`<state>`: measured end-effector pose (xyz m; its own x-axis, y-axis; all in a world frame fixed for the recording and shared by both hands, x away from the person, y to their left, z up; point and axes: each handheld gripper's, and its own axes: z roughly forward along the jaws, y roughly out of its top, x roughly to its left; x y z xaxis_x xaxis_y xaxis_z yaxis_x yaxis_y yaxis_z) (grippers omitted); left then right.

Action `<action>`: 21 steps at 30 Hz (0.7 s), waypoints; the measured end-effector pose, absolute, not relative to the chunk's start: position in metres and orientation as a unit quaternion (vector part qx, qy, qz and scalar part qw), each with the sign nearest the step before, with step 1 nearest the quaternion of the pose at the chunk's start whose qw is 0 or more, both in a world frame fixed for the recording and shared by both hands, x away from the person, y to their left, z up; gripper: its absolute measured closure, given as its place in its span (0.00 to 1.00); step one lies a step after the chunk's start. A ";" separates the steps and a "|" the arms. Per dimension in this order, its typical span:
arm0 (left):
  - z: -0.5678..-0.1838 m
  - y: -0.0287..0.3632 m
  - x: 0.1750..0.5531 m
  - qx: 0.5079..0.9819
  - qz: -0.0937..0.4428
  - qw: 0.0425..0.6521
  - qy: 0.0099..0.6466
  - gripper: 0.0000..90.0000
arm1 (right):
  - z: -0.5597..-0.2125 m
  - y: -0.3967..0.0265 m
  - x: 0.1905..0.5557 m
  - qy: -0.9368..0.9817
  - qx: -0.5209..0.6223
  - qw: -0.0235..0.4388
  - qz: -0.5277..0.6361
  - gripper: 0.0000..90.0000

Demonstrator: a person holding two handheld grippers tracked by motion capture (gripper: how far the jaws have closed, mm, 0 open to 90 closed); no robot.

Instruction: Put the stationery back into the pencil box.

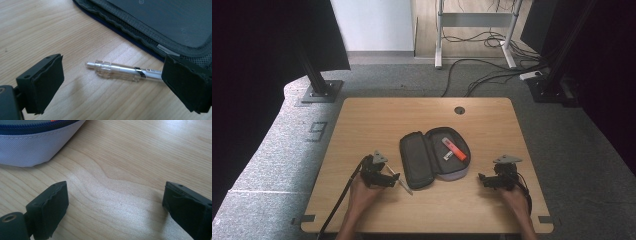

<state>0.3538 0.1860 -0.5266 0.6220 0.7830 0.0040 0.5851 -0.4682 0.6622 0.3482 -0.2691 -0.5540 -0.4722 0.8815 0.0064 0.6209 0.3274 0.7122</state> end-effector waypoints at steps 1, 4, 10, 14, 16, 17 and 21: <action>-0.528 0.185 0.355 0.842 0.155 0.319 0.408 0.05 | -0.554 -0.269 0.348 0.790 0.476 0.196 0.334 0.07; -0.531 0.181 0.357 0.838 0.151 0.324 0.413 0.05 | -0.555 -0.269 0.348 0.789 0.475 0.197 0.336 0.07; -0.537 0.178 0.359 0.838 0.150 0.318 0.418 0.05 | -0.555 -0.270 0.347 0.789 0.474 0.196 0.338 0.07; -0.538 0.176 0.357 0.840 0.153 0.310 0.419 0.05 | -0.555 -0.270 0.347 0.789 0.473 0.196 0.339 0.08; -0.538 0.176 0.355 0.842 0.154 0.303 0.418 0.05 | -0.555 -0.271 0.347 0.790 0.473 0.196 0.339 0.08; -0.539 0.176 0.355 0.844 0.154 0.300 0.418 0.05 | -0.555 -0.271 0.347 0.790 0.472 0.196 0.339 0.08; -0.541 0.179 0.351 0.844 0.148 0.296 0.422 0.05 | -0.555 -0.273 0.347 0.789 0.472 0.197 0.340 0.08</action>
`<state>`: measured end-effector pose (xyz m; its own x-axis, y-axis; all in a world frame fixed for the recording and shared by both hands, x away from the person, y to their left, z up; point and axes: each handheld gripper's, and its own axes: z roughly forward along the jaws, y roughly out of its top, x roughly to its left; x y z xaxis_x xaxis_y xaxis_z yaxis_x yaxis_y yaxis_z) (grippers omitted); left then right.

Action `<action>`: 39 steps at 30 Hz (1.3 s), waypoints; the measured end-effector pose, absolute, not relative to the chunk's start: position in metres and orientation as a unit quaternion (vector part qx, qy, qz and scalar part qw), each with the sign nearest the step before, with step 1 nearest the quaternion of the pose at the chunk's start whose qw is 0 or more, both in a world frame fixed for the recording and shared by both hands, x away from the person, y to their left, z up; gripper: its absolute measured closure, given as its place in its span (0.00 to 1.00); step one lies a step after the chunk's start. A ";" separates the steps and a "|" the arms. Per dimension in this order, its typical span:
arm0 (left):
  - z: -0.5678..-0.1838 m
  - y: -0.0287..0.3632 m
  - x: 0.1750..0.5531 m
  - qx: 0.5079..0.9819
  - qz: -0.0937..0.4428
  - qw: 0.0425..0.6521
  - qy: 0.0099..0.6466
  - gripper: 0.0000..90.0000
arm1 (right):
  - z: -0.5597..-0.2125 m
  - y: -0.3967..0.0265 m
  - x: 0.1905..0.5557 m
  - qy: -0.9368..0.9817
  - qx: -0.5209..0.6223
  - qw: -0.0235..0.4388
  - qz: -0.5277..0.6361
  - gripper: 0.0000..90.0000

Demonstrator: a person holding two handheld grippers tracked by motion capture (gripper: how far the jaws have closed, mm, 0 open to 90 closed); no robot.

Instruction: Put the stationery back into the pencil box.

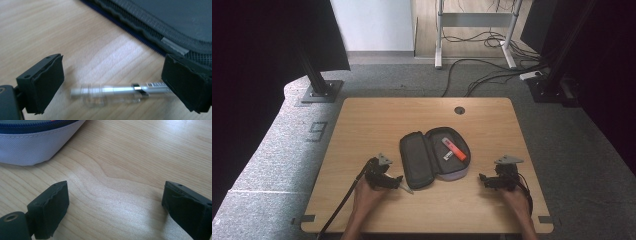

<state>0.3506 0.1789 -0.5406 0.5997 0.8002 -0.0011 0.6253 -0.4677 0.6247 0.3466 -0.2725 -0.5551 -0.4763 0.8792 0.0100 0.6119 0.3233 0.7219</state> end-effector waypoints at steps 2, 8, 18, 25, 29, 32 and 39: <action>-0.541 0.181 0.349 0.845 0.143 0.296 0.422 0.05 | -0.555 -0.273 0.346 0.788 0.473 0.197 0.340 0.08; -0.537 0.187 0.345 0.844 0.134 0.305 0.420 0.06 | -0.556 -0.273 0.346 0.787 0.473 0.198 0.342 0.08; -0.530 0.193 0.331 0.856 0.108 0.332 0.382 0.13 | -0.556 -0.273 0.346 0.787 0.473 0.198 0.343 0.07; -0.538 0.194 0.331 0.875 0.102 0.314 0.355 0.18 | -0.556 -0.273 0.346 0.788 0.472 0.198 0.343 0.07; -0.539 0.198 0.329 0.872 0.101 0.324 0.352 0.22 | -0.556 -0.274 0.346 0.788 0.471 0.198 0.344 0.07; -0.539 0.199 0.327 0.874 0.104 0.322 0.348 0.23 | -0.556 -0.273 0.346 0.788 0.472 0.198 0.344 0.07; -0.538 0.201 0.321 0.881 0.115 0.323 0.326 0.40 | -0.556 -0.273 0.346 0.787 0.472 0.198 0.344 0.07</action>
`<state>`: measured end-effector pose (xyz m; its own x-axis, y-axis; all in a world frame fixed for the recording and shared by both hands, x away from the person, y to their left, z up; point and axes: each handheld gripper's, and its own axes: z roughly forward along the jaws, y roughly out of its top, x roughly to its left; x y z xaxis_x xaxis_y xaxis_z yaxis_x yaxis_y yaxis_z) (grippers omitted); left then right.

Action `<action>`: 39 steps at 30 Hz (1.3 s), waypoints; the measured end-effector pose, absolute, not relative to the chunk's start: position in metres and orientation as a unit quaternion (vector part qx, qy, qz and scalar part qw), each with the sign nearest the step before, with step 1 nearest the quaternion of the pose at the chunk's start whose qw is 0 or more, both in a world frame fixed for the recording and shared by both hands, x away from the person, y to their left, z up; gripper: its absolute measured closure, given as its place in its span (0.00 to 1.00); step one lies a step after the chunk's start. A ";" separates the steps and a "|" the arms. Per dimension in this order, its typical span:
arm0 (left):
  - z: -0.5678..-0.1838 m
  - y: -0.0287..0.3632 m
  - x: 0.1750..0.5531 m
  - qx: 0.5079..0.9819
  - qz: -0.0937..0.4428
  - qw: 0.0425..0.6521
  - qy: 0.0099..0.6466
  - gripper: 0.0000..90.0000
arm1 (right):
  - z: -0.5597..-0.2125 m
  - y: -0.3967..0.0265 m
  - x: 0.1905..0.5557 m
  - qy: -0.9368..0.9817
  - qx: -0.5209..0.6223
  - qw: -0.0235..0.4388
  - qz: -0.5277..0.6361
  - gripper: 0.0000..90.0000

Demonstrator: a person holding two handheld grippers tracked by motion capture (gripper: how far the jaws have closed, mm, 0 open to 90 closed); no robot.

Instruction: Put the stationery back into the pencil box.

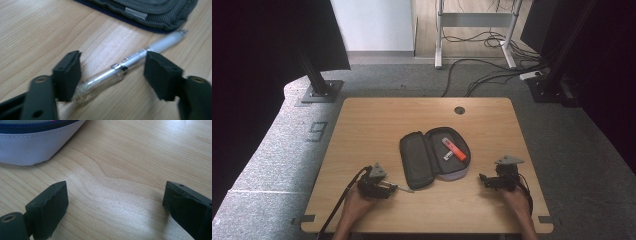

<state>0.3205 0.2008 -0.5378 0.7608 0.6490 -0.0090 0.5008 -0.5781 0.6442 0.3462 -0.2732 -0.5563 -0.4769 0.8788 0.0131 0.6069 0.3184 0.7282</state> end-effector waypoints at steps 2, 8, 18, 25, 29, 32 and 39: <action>-0.538 0.203 0.318 0.881 0.115 0.326 0.324 0.45 | -0.556 -0.273 0.346 0.788 0.471 0.198 0.344 0.07; -0.537 0.212 0.313 0.884 0.103 0.333 0.311 0.62 | -0.556 -0.273 0.346 0.788 0.471 0.198 0.344 0.07; -0.536 0.237 0.304 0.884 0.077 0.343 0.308 0.80 | -0.556 -0.273 0.347 0.788 0.471 0.198 0.344 0.07; -0.536 0.259 0.302 0.875 0.083 0.344 0.331 0.85 | -0.556 -0.273 0.347 0.788 0.471 0.198 0.344 0.07; -0.536 0.266 0.302 0.868 0.089 0.343 0.347 0.84 | -0.556 -0.273 0.347 0.788 0.471 0.198 0.344 0.07; -0.536 0.263 0.304 0.867 0.099 0.340 0.350 0.83 | -0.556 -0.273 0.347 0.788 0.471 0.198 0.344 0.07; -0.537 0.252 0.315 0.864 0.113 0.337 0.356 0.76 | -0.556 -0.273 0.346 0.788 0.471 0.197 0.345 0.07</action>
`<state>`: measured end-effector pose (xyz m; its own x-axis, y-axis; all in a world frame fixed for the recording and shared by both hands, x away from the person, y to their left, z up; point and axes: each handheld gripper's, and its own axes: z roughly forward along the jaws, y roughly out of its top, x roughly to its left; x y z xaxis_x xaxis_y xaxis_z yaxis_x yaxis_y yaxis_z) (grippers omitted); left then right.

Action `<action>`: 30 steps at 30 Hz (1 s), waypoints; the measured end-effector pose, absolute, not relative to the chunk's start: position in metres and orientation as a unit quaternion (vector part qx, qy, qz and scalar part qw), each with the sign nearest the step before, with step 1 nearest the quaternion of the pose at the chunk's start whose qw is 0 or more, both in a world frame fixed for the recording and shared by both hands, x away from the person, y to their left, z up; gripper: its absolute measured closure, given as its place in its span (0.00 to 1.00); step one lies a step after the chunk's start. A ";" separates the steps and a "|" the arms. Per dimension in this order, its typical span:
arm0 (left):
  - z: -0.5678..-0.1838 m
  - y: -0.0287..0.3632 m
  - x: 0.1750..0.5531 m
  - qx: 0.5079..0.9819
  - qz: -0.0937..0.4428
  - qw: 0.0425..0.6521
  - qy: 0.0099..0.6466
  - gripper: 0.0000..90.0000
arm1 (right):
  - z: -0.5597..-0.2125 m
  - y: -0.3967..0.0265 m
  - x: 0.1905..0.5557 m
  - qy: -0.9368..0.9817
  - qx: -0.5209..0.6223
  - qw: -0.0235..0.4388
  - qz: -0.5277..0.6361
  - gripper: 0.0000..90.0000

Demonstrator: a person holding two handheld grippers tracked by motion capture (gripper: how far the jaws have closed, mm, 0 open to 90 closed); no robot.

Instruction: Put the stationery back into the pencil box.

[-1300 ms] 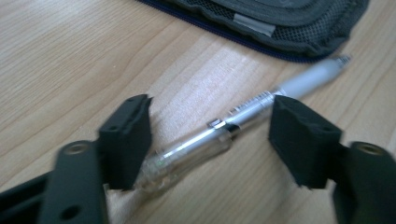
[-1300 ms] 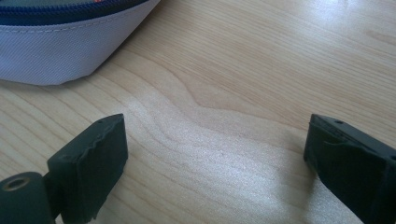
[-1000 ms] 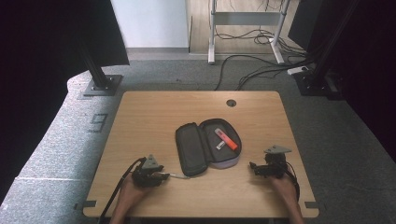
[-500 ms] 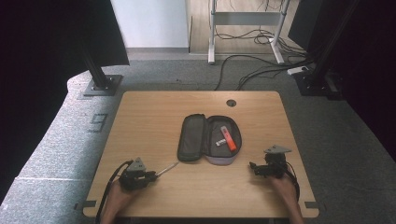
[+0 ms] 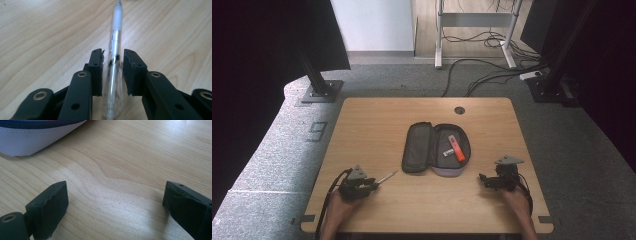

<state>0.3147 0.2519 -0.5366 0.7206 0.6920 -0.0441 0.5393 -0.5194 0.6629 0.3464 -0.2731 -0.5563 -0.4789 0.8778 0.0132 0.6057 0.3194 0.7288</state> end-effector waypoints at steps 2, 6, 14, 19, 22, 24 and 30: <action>-0.536 0.250 0.317 0.864 0.118 0.334 0.359 0.78 | -0.556 -0.273 0.346 0.788 0.471 0.198 0.345 0.07; -0.536 0.250 0.319 0.861 0.123 0.330 0.366 0.88 | -0.556 -0.273 0.346 0.788 0.471 0.198 0.345 0.07; -0.535 0.249 0.320 0.858 0.114 0.336 0.372 0.89 | -0.556 -0.273 0.346 0.787 0.471 0.198 0.345 0.07; -0.528 0.249 0.319 0.855 0.115 0.345 0.370 0.89 | -0.556 -0.272 0.345 0.787 0.472 0.199 0.345 0.07; -0.522 0.248 0.320 0.853 0.114 0.350 0.370 0.89 | -0.556 -0.272 0.345 0.786 0.472 0.199 0.345 0.07; -0.519 0.247 0.321 0.853 0.116 0.351 0.368 0.89 | -0.556 -0.272 0.345 0.786 0.472 0.199 0.345 0.07; -0.513 0.244 0.323 0.851 0.116 0.356 0.369 0.89 | -0.556 -0.272 0.345 0.786 0.472 0.199 0.345 0.07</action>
<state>0.3234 0.2435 -0.5133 0.7013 0.7099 -0.0648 0.5448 -0.4751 0.6910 0.3450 -0.2722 -0.5565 -0.4743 0.8803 0.0127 0.6056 0.3157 0.7304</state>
